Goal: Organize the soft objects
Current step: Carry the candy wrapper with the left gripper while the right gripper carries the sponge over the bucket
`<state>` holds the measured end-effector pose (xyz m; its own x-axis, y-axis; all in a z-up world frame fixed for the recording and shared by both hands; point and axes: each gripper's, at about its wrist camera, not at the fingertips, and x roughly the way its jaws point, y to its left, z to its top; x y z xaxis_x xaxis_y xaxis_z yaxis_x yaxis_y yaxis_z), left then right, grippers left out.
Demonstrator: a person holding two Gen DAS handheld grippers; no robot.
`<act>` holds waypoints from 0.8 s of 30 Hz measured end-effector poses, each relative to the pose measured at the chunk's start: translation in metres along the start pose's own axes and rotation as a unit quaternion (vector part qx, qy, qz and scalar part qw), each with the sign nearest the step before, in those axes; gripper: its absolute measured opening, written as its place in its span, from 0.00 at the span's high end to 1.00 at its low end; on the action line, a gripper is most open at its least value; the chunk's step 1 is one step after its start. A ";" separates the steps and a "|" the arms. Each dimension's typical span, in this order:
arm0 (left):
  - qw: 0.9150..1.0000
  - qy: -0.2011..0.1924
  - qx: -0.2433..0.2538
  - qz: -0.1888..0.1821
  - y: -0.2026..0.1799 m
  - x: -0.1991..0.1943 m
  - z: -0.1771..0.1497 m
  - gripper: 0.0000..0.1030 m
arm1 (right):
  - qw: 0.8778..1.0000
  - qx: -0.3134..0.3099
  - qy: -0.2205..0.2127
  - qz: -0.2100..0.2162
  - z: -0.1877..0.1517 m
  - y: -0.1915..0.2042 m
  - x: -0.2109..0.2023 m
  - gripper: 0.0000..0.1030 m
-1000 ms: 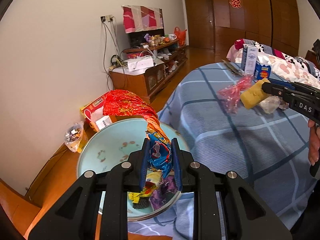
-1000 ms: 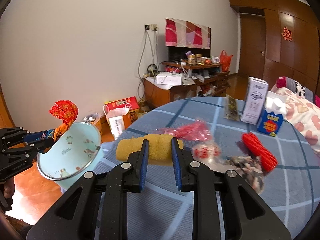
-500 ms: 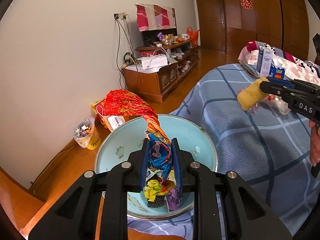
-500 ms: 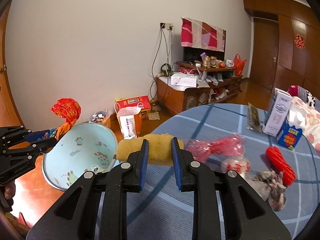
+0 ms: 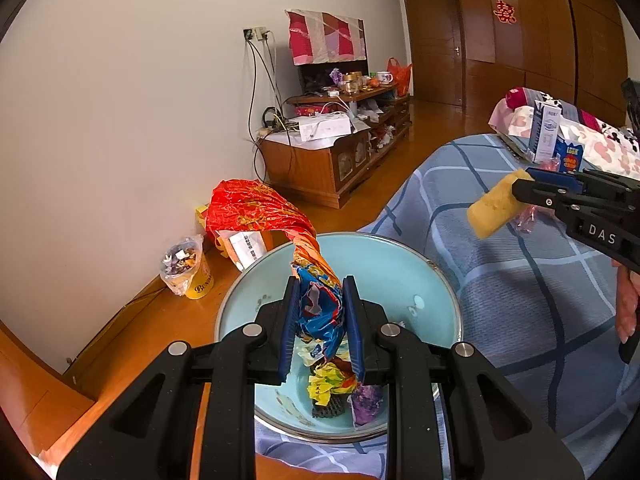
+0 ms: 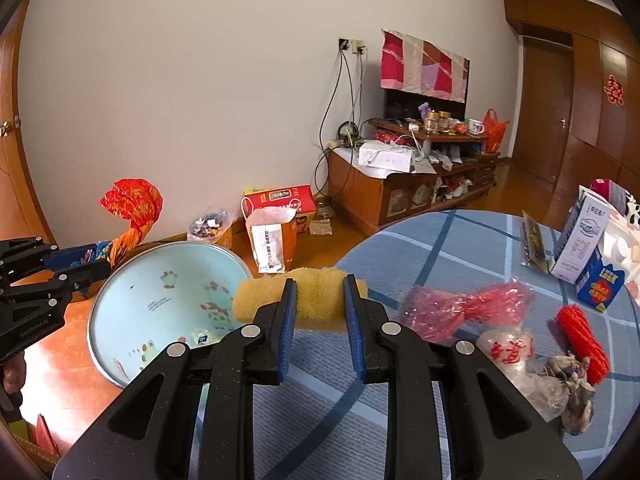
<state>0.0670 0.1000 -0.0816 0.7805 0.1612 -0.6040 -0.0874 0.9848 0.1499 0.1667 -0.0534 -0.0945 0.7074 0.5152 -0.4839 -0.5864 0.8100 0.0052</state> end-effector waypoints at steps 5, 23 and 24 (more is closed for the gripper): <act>1.000 0.000 -0.002 0.003 0.003 0.001 -0.001 0.79 | 1.000 -0.007 0.003 0.005 0.003 0.007 0.006 0.76; 1.000 -0.012 -0.004 0.021 0.006 -0.001 0.000 0.79 | 0.999 -0.027 0.009 0.021 0.009 0.030 0.020 0.76; 1.000 -0.013 -0.004 0.021 0.006 -0.002 0.000 0.79 | 0.999 -0.028 0.009 0.021 0.010 0.030 0.020 0.76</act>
<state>0.0648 0.1056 -0.0800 0.7912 0.2016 -0.5773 -0.1256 0.9775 0.1693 0.1672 -0.0157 -0.0959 0.6741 0.5431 -0.5006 -0.6373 0.7703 -0.0223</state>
